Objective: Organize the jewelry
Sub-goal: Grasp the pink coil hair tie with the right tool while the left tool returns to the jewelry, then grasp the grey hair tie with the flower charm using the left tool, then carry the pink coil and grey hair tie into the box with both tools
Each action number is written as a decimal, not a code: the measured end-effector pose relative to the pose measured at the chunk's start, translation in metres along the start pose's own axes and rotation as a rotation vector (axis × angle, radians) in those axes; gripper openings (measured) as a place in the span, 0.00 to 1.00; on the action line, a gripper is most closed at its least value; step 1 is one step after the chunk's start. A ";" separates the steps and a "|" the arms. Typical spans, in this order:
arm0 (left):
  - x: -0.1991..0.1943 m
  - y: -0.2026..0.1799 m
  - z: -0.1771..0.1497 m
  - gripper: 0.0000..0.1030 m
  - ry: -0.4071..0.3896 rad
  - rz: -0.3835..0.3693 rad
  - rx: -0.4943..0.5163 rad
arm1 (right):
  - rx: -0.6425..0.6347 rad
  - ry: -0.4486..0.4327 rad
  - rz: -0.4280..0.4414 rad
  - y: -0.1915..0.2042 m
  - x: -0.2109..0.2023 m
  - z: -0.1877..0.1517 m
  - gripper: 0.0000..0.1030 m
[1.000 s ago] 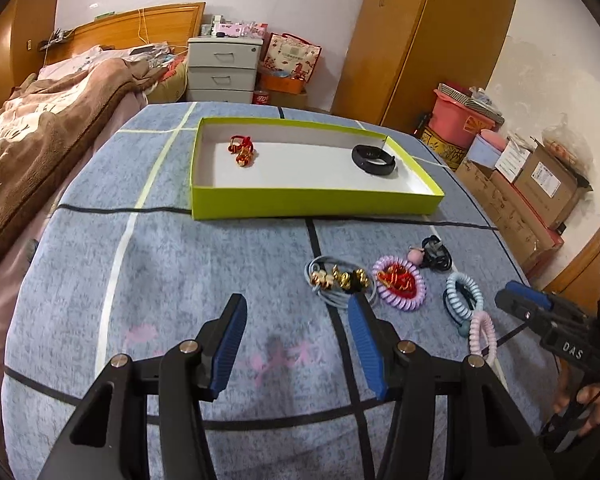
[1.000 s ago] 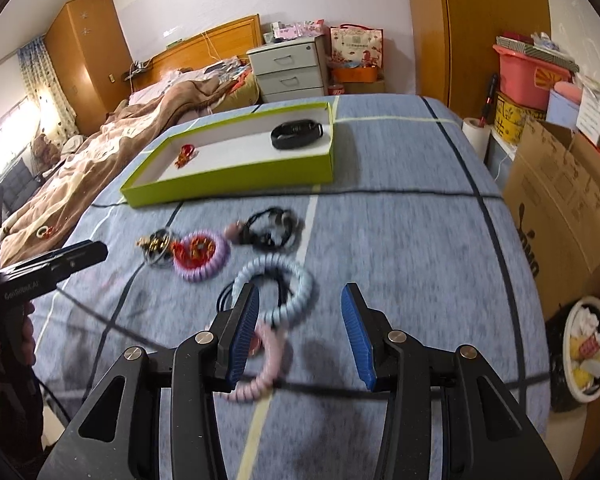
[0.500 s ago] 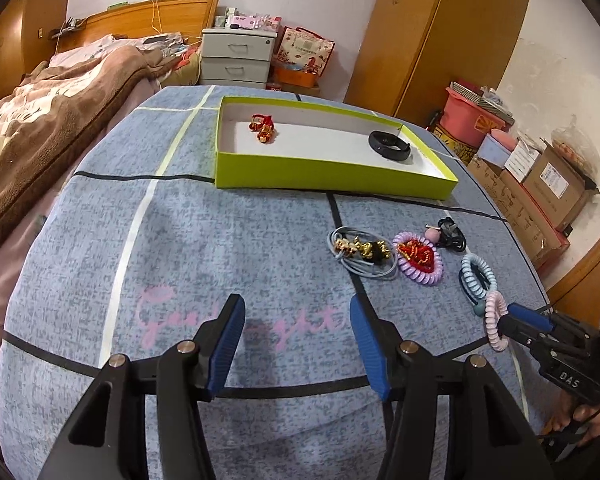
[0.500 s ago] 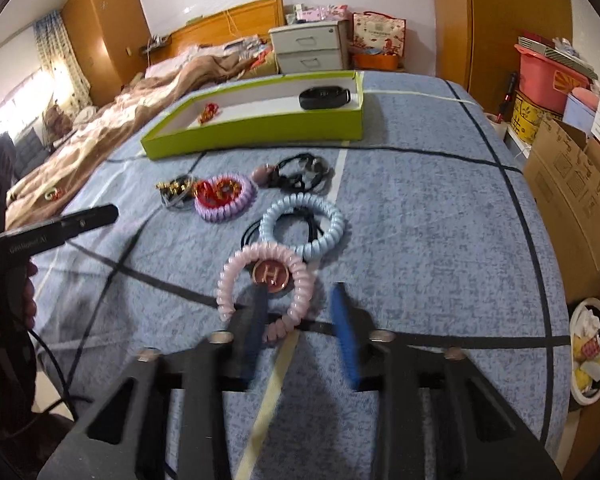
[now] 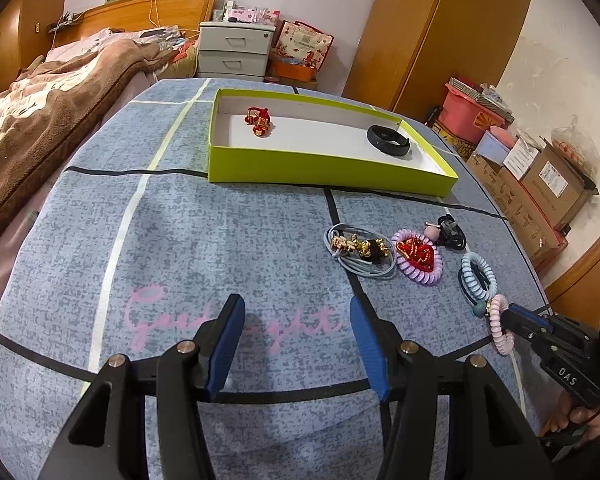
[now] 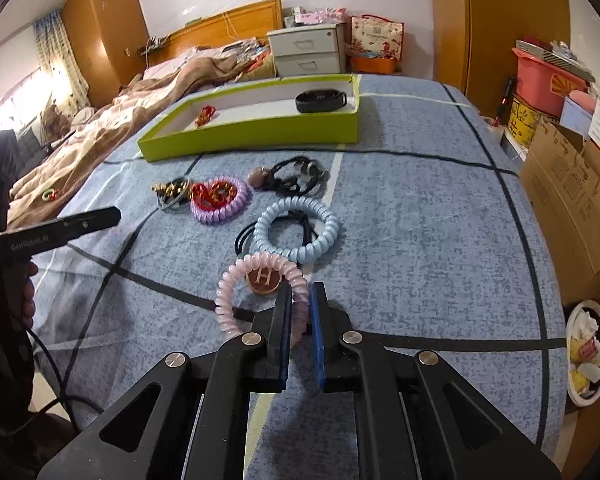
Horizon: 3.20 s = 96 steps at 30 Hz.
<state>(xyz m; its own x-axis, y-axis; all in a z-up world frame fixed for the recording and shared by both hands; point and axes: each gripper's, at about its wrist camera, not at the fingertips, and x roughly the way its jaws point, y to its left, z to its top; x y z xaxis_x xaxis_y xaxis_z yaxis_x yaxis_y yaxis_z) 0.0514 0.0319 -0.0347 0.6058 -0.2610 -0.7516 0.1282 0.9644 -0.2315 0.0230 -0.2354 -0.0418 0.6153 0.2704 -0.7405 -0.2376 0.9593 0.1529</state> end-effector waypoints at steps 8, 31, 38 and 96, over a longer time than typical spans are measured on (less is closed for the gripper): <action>0.015 -0.017 0.017 0.55 0.007 0.001 0.023 | 0.028 -0.058 -0.007 -0.008 -0.015 0.008 0.09; 0.045 -0.039 0.029 0.42 0.040 0.104 0.135 | 0.068 -0.075 0.031 -0.022 -0.013 0.013 0.09; 0.045 -0.043 0.030 0.17 0.052 0.059 0.145 | 0.072 -0.073 0.033 -0.022 -0.012 0.014 0.09; 0.055 0.005 0.130 0.17 -0.016 0.086 0.126 | -0.010 0.011 0.076 0.012 0.116 0.206 0.09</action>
<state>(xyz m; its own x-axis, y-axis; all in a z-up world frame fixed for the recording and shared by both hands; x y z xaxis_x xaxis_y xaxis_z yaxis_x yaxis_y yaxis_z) 0.1877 0.0282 0.0027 0.6309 -0.1772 -0.7553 0.1722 0.9813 -0.0864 0.2464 -0.1753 0.0089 0.5872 0.3412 -0.7340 -0.2907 0.9352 0.2022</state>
